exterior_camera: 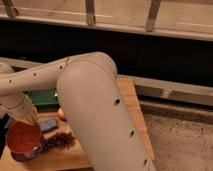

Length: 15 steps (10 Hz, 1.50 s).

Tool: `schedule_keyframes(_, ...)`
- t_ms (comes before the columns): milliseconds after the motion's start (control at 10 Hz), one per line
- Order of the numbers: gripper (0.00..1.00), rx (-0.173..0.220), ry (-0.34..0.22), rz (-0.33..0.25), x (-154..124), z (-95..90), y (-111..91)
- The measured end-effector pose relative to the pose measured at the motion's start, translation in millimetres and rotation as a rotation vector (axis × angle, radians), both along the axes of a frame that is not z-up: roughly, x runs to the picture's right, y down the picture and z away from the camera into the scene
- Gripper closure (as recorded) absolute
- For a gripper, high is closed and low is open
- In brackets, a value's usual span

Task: Stack bowls on top of each other

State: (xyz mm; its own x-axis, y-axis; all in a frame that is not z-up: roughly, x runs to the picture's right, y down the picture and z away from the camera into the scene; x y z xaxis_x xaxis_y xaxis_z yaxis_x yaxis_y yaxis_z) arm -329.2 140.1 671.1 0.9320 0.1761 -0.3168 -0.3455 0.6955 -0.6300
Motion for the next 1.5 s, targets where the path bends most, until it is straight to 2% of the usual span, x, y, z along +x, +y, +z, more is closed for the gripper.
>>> schedule_keyframes(100, 0.95, -0.017, 0.003, -0.012, -3, 5.2, 3)
schedule_keyframes(400, 0.63, -0.087, -0.016, -0.038, -15, 14.8, 15)
schedule_keyframes(500, 0.56, -0.102, -0.022, -0.042, -16, 16.7, 18)
schedule_keyframes(700, 0.34, -0.137, -0.037, -0.046, -20, 21.9, 21)
schedule_keyframes(800, 0.29, -0.156, -0.045, -0.043, -22, 24.2, 21)
schedule_keyframes(1100, 0.28, -0.201, -0.062, -0.025, -22, 31.5, 22)
schedule_keyframes(1500, 0.28, -0.203, -0.063, -0.024, -22, 31.8, 22)
